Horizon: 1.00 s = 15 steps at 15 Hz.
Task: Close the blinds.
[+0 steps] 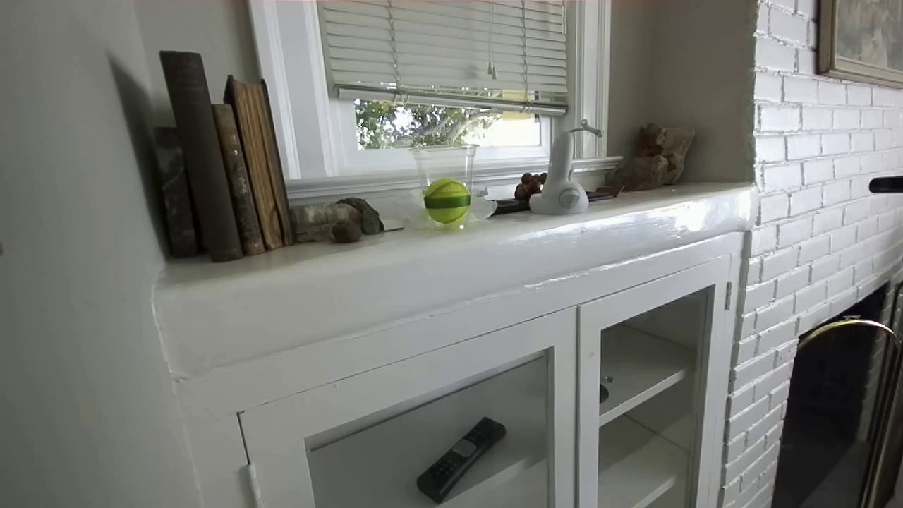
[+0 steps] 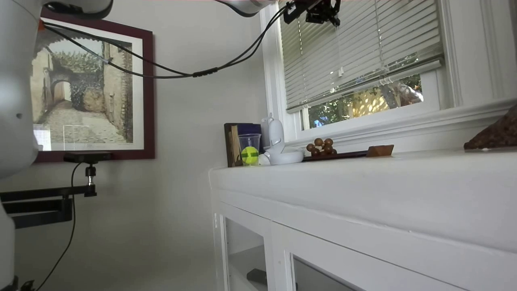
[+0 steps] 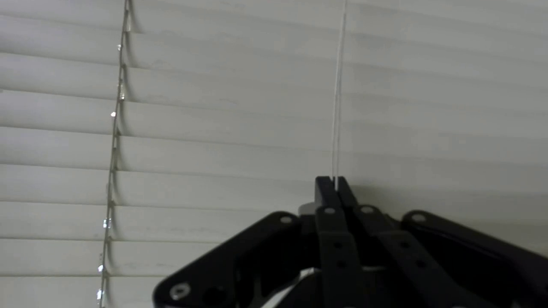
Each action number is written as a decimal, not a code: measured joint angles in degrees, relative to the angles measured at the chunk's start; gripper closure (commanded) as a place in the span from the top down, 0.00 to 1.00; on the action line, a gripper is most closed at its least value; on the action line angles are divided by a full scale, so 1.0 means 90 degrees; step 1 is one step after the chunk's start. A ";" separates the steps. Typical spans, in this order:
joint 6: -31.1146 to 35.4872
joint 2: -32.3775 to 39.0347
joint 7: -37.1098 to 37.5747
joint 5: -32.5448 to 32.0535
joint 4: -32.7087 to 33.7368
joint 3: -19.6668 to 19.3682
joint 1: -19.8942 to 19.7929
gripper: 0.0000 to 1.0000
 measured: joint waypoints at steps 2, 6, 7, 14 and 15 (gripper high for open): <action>0.0008 0.0000 0.0000 0.0000 0.0120 -0.0031 -0.0049 0.00; 0.0025 -0.0002 0.0000 0.0000 0.0361 -0.0102 -0.0125 0.00; 0.0029 -0.0001 0.0000 0.0000 0.0407 -0.0121 -0.0137 0.00; 0.0087 0.0061 0.0002 -0.0001 0.0711 -0.0333 -0.0263 0.00; 0.0097 0.0081 0.0002 -0.0001 0.0758 -0.0359 -0.0282 0.00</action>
